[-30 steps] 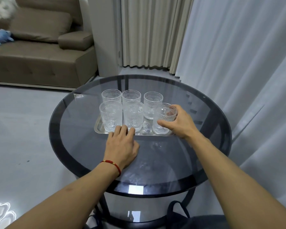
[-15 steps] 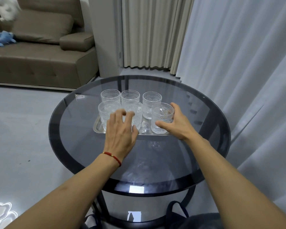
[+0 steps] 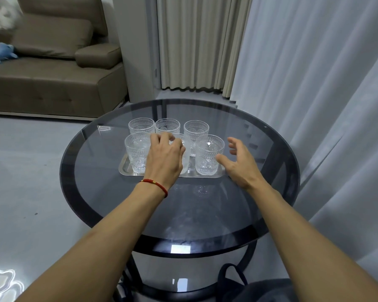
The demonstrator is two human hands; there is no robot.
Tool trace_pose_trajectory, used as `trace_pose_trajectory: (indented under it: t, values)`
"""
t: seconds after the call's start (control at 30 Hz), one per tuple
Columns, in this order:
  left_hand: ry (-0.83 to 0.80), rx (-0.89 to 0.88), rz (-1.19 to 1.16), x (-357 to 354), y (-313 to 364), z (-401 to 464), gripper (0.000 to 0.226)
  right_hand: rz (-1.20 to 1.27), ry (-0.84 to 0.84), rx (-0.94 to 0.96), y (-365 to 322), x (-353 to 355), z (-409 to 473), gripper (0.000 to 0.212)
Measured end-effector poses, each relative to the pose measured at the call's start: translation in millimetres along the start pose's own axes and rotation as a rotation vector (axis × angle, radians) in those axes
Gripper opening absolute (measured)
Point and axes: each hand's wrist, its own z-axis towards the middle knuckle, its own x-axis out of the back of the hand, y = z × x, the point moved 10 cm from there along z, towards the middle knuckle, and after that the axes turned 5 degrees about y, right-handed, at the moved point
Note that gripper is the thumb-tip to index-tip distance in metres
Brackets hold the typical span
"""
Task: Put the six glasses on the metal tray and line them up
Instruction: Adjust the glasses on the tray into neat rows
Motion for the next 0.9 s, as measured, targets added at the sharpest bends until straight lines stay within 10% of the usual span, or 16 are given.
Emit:
trace_pose_trajectory:
  t: [0.9]
  values:
    - [-0.062, -0.034, -0.086, -1.4, -3.1, -3.9, 0.019, -0.155, 0.007, 0.027, -20.2, -26.3, 5.6, 0.091]
